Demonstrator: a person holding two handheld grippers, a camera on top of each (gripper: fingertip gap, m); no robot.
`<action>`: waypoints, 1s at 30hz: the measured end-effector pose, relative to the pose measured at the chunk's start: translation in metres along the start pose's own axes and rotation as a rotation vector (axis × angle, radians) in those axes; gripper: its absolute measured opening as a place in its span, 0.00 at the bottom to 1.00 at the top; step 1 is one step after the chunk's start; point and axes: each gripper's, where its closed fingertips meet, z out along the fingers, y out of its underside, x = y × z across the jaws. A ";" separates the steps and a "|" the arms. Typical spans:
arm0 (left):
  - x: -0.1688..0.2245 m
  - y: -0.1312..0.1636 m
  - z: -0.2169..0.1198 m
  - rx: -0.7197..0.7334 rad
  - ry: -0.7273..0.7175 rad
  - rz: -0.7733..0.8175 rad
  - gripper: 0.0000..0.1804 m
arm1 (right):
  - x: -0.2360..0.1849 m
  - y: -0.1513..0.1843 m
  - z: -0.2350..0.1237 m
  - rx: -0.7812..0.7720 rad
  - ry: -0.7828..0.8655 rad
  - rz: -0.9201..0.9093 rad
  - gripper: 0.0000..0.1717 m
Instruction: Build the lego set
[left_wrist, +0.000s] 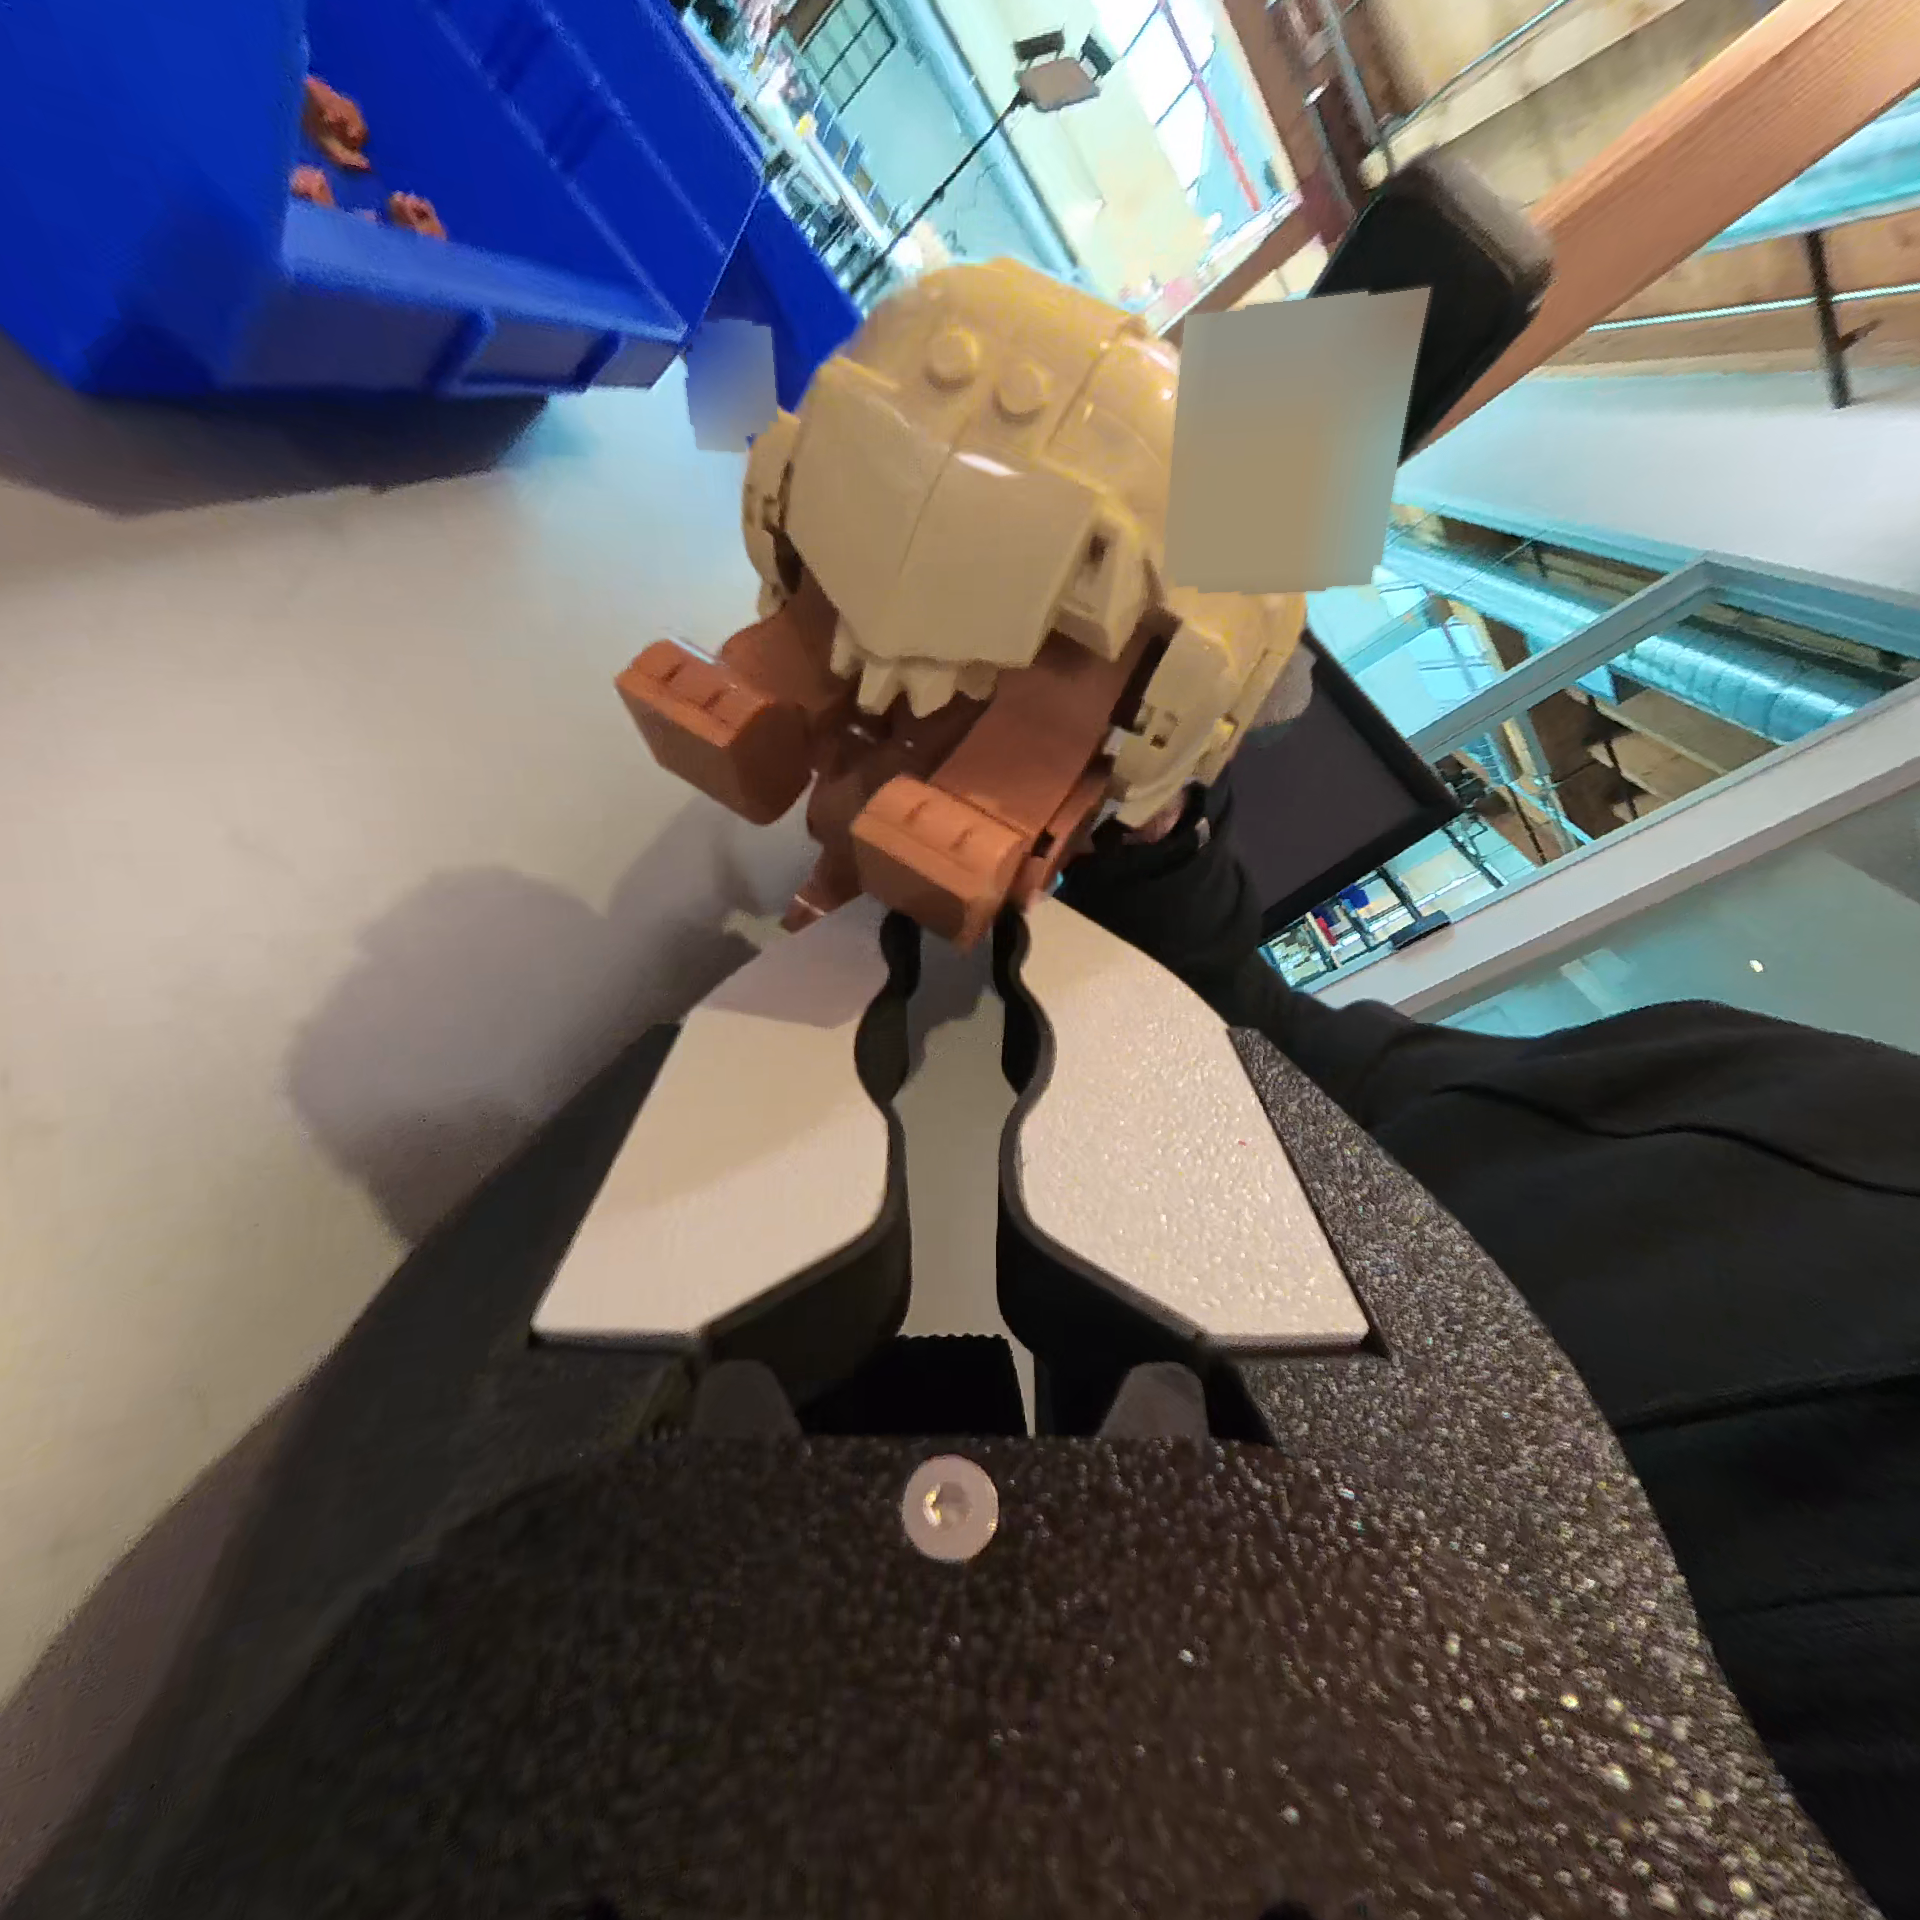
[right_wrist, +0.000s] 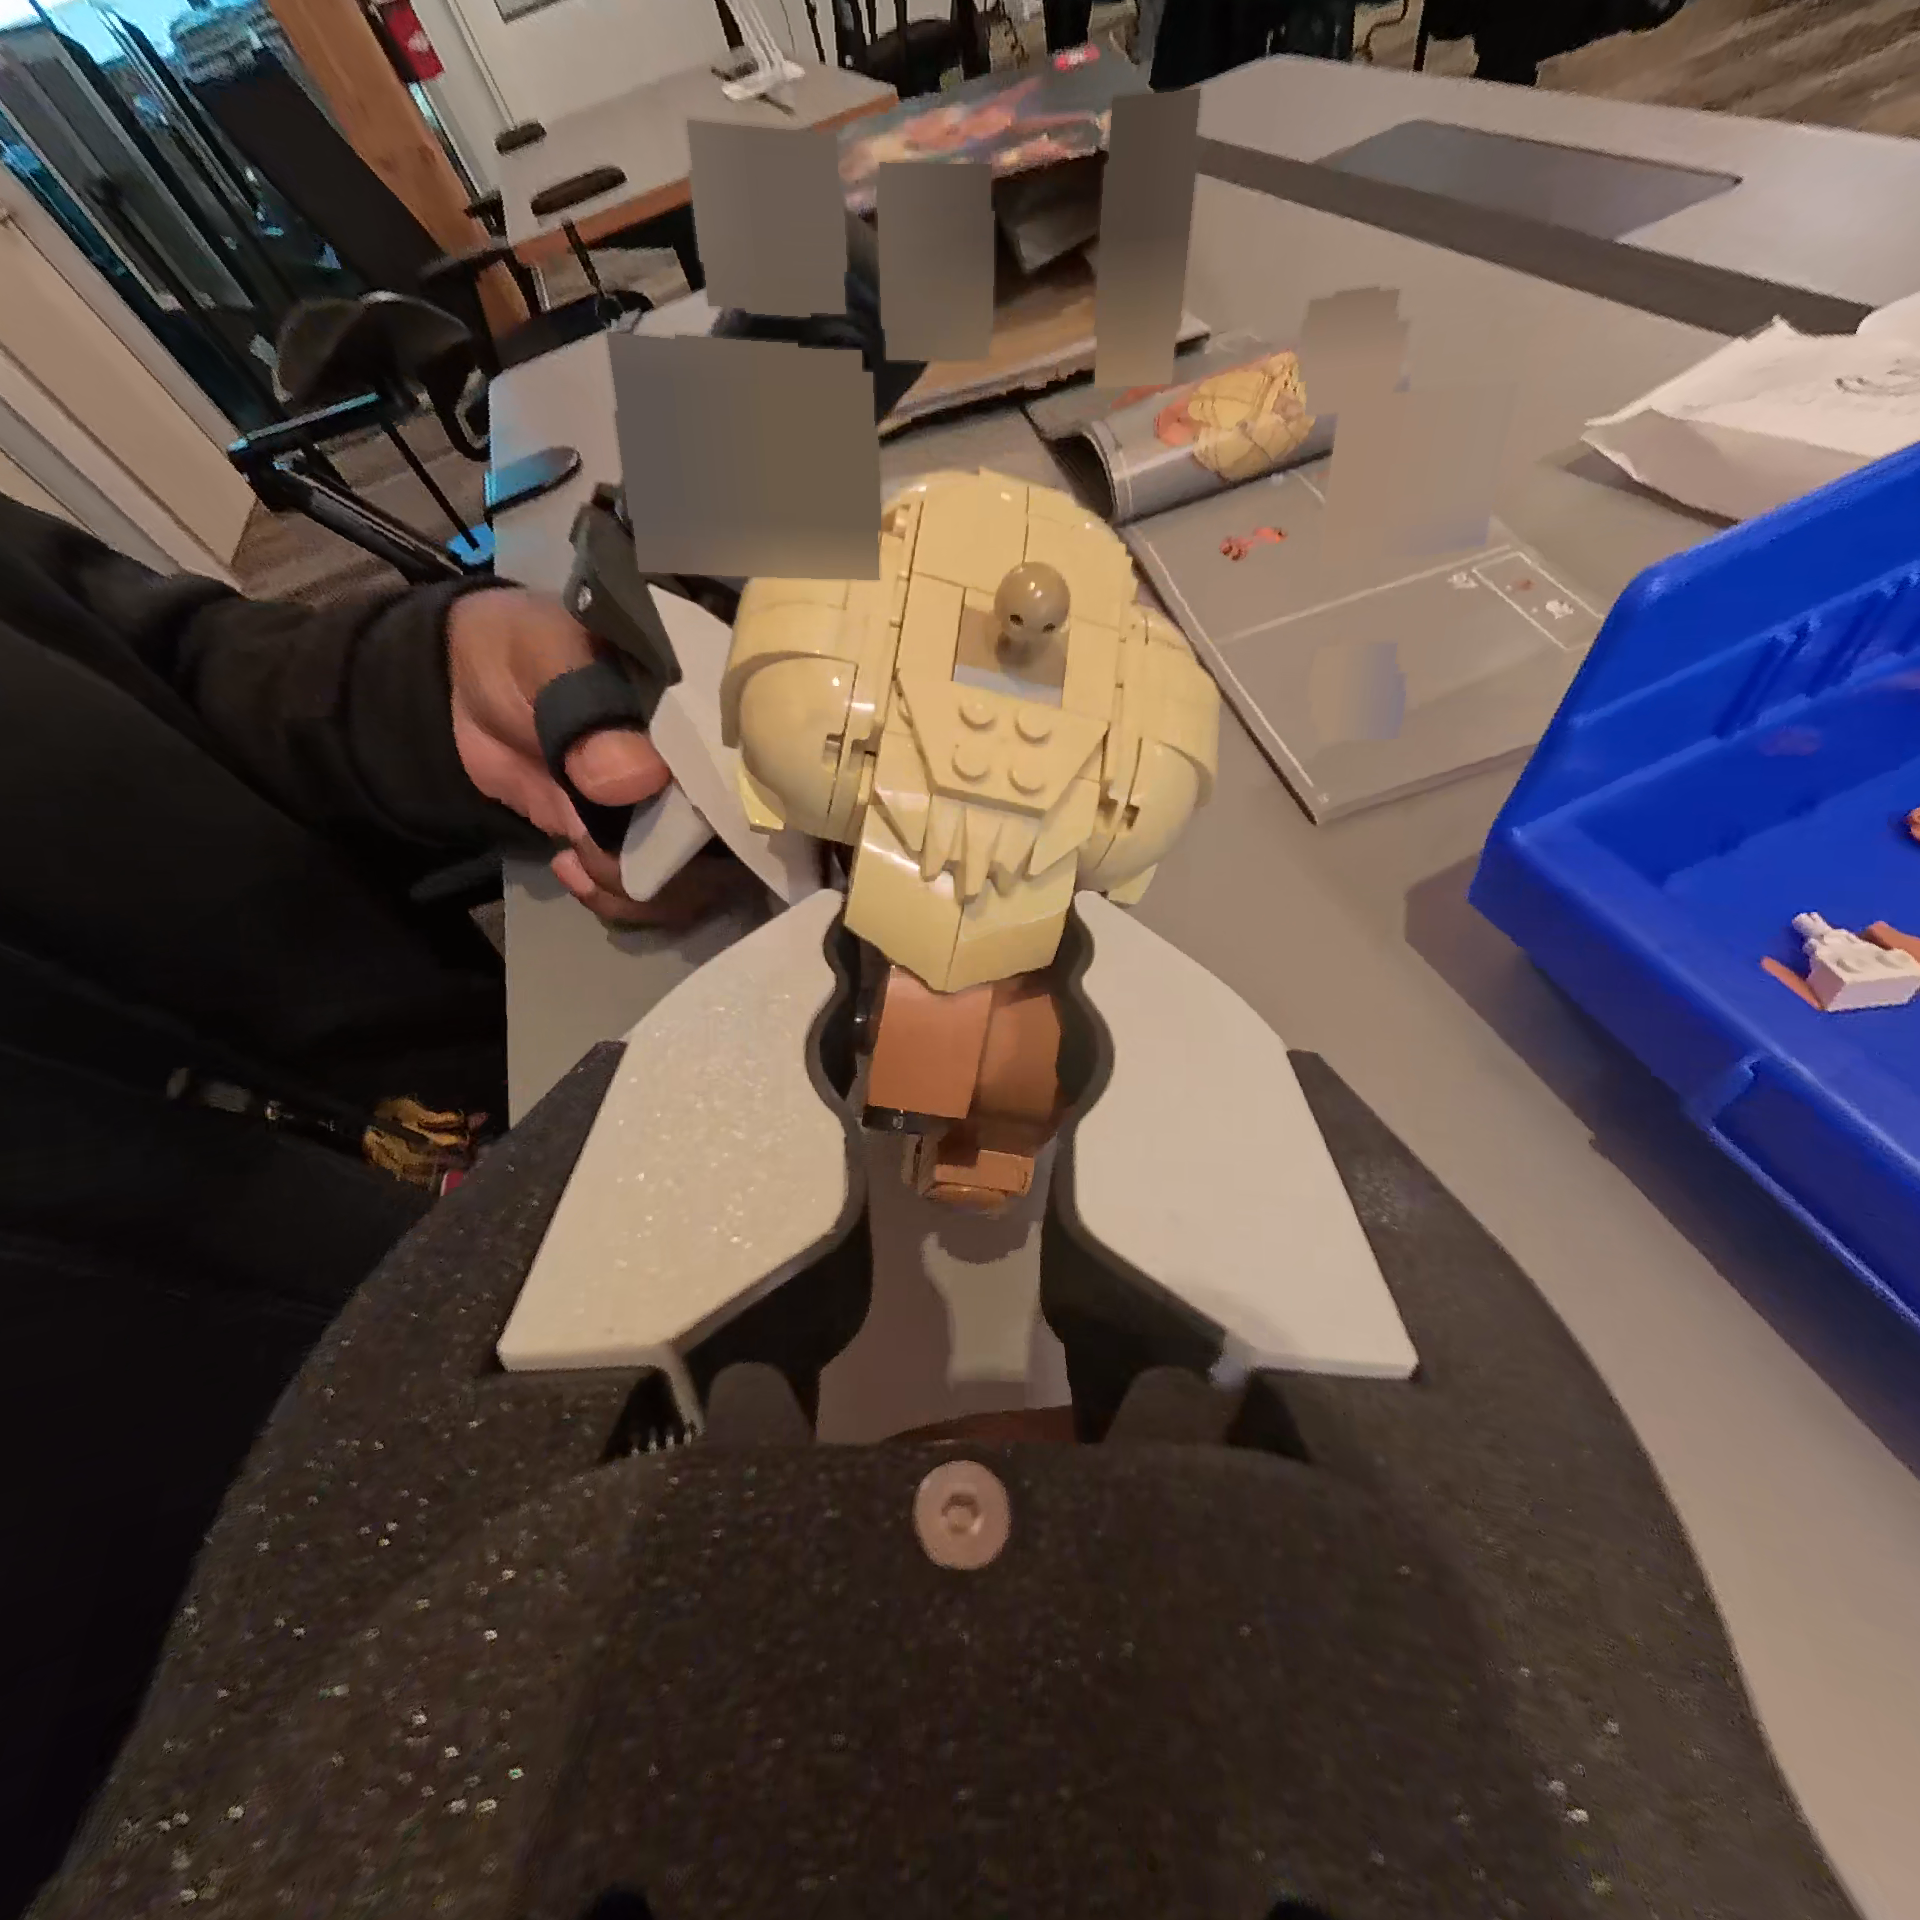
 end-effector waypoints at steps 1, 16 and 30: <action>-0.001 0.003 -0.001 -0.017 -0.013 -0.002 0.07 | 0.002 0.003 0.000 -0.014 0.002 -0.003 0.21; 0.000 0.012 -0.021 -0.055 -0.026 0.038 0.07 | 0.044 0.058 -0.036 -0.480 0.126 -0.320 0.21; 0.008 0.011 -0.029 -0.034 0.026 0.054 0.07 | 0.048 0.062 -0.049 -0.577 0.162 -0.375 0.30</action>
